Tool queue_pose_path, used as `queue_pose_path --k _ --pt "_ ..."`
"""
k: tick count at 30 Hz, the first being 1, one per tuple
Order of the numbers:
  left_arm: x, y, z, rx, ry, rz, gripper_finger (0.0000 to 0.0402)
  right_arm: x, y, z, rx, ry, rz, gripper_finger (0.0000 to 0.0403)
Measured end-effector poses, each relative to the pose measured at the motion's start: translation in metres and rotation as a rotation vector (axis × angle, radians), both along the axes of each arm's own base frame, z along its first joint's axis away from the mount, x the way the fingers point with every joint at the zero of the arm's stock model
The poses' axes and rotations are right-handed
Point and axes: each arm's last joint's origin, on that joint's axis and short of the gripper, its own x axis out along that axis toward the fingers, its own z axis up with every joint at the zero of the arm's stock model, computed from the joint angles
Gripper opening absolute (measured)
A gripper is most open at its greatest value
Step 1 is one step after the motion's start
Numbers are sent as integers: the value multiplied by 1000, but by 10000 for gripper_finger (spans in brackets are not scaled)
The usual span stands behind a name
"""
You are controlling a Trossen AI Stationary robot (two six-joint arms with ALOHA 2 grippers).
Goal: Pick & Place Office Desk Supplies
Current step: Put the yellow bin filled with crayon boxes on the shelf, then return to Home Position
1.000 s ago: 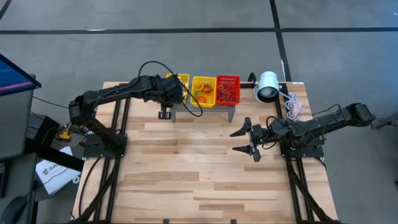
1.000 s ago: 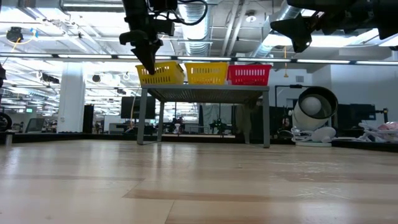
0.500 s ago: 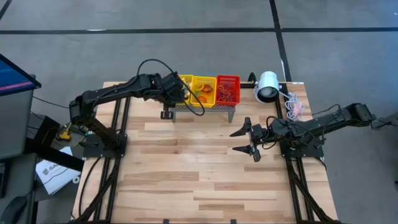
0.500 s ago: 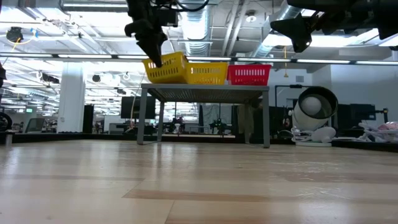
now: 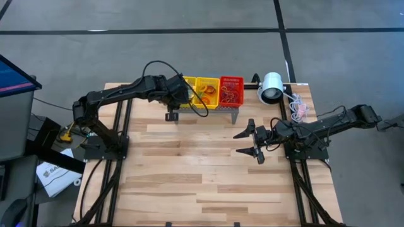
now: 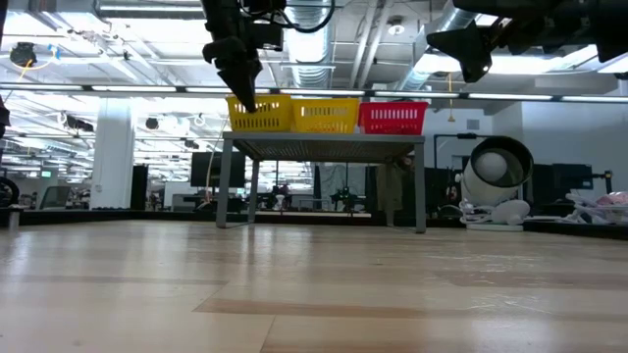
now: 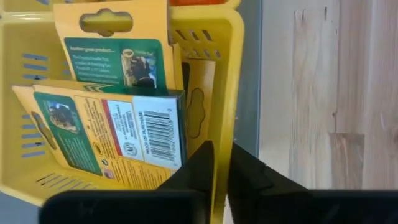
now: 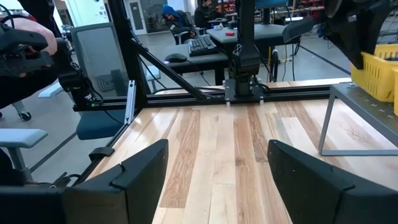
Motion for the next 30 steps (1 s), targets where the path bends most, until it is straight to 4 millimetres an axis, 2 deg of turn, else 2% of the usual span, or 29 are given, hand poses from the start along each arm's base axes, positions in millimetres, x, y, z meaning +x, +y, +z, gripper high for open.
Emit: queue_pose_path --k 10,15,24,30 --pt "1 1 1 13 -21 41 139 0 0 0 0 0 0 270" --pt "1 2 4 52 -37 69 183 0 0 0 0 0 0 270" --pt "-5 -2 21 85 -132 71 214 0 0 0 -1 4 0 270" --pt "-8 -16 33 89 -202 47 224 0 0 -1 -2 8 0 270"
